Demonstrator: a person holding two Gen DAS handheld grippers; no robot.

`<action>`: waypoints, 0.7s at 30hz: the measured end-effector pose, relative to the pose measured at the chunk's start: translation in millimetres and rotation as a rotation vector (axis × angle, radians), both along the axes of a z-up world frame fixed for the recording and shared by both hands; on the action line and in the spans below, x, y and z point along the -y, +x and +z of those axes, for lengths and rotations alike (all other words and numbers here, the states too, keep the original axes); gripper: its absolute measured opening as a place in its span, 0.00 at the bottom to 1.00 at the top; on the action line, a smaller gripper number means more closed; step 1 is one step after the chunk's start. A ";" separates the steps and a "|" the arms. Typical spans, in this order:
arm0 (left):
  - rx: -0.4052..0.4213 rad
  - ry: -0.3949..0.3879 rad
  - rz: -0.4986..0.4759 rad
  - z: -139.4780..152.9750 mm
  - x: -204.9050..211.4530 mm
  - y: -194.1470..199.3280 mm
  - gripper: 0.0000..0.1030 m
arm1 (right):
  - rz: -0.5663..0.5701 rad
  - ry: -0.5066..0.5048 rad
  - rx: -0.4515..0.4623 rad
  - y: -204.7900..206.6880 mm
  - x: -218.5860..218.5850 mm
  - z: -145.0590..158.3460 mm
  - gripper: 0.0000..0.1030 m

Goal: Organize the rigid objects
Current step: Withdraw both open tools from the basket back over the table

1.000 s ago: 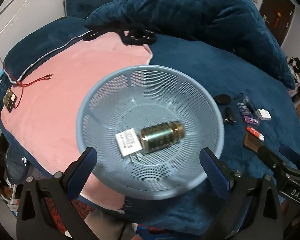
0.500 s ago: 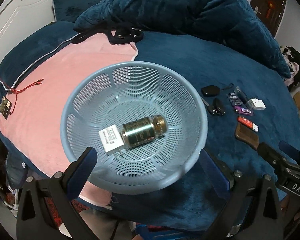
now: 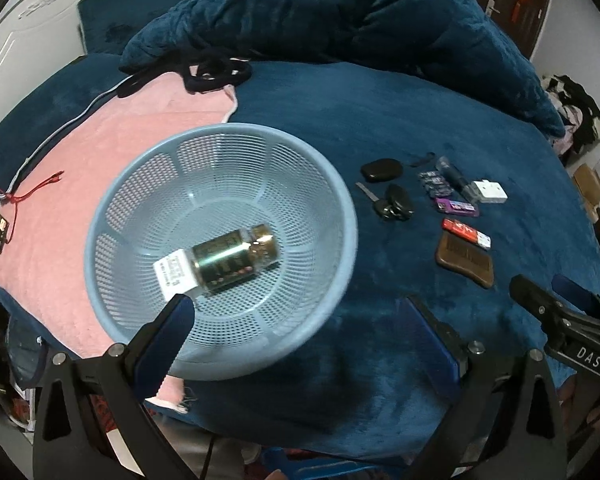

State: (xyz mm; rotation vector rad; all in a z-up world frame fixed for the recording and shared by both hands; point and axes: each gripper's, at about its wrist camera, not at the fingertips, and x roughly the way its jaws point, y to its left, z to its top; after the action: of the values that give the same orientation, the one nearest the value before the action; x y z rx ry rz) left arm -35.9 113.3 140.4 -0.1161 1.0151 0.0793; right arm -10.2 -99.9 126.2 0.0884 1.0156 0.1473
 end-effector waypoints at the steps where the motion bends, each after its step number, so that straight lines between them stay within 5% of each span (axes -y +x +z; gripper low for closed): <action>1: -0.003 0.002 -0.004 -0.4 3.6 0.7 1.00 | -0.003 0.001 -0.003 0.2 3.2 -1.0 1.00; 21: -0.050 0.065 -0.069 -13.0 59.8 19.6 1.00 | -0.057 0.061 -0.049 19.9 66.1 -29.5 1.00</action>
State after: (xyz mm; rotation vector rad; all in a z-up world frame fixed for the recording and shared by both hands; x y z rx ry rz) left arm -16.2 53.5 127.3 -0.0202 1.0641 0.0528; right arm 9.7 -166.1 96.7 0.1766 1.0565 0.1250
